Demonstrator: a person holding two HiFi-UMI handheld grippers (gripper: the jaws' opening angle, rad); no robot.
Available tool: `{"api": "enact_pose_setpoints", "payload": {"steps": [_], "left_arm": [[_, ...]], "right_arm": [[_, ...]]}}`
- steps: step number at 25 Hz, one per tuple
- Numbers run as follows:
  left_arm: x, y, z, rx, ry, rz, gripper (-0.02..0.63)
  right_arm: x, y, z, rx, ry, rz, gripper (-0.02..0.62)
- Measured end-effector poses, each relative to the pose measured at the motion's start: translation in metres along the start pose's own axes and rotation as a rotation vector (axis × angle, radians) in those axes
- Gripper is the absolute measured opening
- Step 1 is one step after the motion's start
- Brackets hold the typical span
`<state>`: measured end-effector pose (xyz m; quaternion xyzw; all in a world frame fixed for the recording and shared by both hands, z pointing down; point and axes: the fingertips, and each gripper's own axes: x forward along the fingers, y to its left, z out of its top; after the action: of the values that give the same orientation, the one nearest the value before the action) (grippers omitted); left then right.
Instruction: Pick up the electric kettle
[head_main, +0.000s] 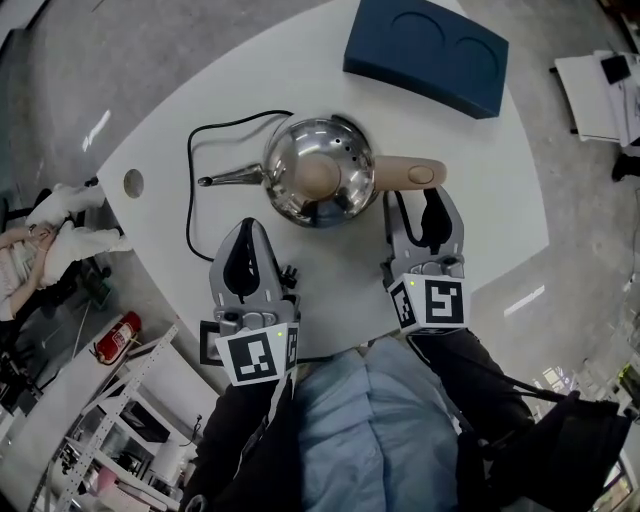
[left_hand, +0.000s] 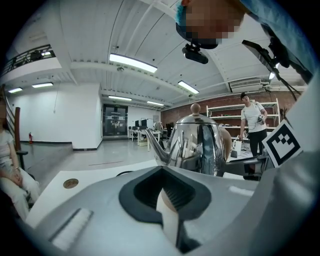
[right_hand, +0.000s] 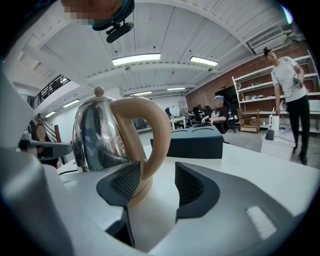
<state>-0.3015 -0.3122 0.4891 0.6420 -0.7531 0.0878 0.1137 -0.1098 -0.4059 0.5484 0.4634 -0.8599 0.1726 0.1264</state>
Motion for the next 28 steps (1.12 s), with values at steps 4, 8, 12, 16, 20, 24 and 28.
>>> {"api": "enact_pose_setpoints", "payload": {"steps": [4,8,12,16,20,24,28], "left_arm": [[0.005,0.005,-0.002,0.0,0.004,0.003,0.002],[0.006,0.007,-0.003,0.003,0.006,0.0,0.002],[0.009,0.013,-0.001,-0.006,-0.002,0.009,0.002],[0.011,0.016,-0.001,-0.009,-0.009,0.01,0.002],[0.012,0.017,0.0,-0.011,-0.015,0.007,0.002],[0.013,0.02,0.002,-0.013,-0.02,0.016,0.002],[0.013,0.022,0.005,-0.019,-0.027,0.028,0.002]], "right_arm": [[0.009,-0.001,0.004,-0.021,0.002,-0.018,0.27],[0.014,-0.008,0.005,-0.023,-0.016,-0.051,0.285],[0.018,-0.014,0.014,-0.033,-0.048,-0.073,0.29],[0.024,-0.017,0.024,-0.059,-0.074,-0.074,0.301],[0.03,-0.019,0.038,-0.106,-0.114,-0.071,0.298],[0.039,-0.017,0.048,-0.13,-0.138,-0.055,0.278],[0.046,-0.015,0.061,-0.165,-0.166,-0.033,0.272]]}}
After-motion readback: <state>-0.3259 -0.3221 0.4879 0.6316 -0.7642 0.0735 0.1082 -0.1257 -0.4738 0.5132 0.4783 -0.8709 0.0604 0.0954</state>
